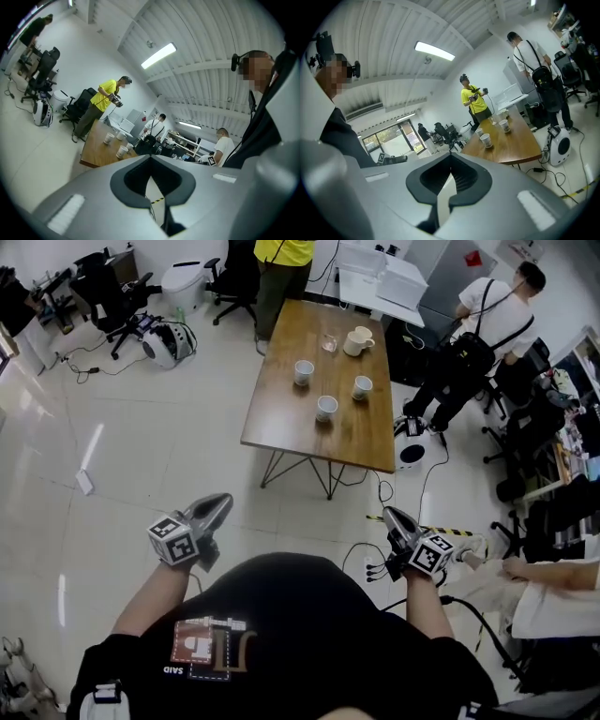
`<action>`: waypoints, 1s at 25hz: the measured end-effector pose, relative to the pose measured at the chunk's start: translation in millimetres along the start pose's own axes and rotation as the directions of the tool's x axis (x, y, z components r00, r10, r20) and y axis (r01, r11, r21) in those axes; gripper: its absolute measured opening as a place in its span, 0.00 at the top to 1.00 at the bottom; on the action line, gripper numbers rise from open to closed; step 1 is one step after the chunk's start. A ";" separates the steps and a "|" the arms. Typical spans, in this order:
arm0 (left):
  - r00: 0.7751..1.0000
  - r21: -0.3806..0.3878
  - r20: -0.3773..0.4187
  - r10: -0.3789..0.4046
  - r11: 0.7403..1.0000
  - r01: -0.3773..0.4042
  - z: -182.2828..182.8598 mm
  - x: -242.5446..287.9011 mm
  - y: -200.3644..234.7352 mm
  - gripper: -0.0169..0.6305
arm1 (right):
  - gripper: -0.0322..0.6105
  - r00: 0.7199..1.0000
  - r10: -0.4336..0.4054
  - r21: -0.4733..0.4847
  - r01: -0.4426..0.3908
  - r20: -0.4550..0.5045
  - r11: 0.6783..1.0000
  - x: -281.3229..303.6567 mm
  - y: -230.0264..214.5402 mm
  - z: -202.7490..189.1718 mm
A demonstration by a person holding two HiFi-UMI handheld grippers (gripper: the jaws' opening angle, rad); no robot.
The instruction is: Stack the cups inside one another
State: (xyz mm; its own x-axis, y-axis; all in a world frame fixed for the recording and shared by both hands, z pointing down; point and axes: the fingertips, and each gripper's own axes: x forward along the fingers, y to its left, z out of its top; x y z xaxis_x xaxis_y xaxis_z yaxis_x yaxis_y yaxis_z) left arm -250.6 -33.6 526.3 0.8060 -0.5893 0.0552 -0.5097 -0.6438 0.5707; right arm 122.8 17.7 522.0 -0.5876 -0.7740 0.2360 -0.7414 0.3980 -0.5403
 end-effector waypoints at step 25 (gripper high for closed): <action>0.966 -0.019 0.059 0.252 0.968 -0.252 58.0 206.2 38.0 0.97 | 0.92 0.928 0.232 -0.168 -0.288 -0.291 0.943 179.0 -193.3 117.1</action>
State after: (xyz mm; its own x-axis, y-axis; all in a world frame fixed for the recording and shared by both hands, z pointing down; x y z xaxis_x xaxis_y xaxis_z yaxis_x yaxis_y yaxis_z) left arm -121.2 -207.9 511.9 0.6322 -0.7604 0.1489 -0.6903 -0.4655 0.5539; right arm 198.9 -255.5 574.1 -0.8115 -0.4831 0.3289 -0.5843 0.6808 -0.4417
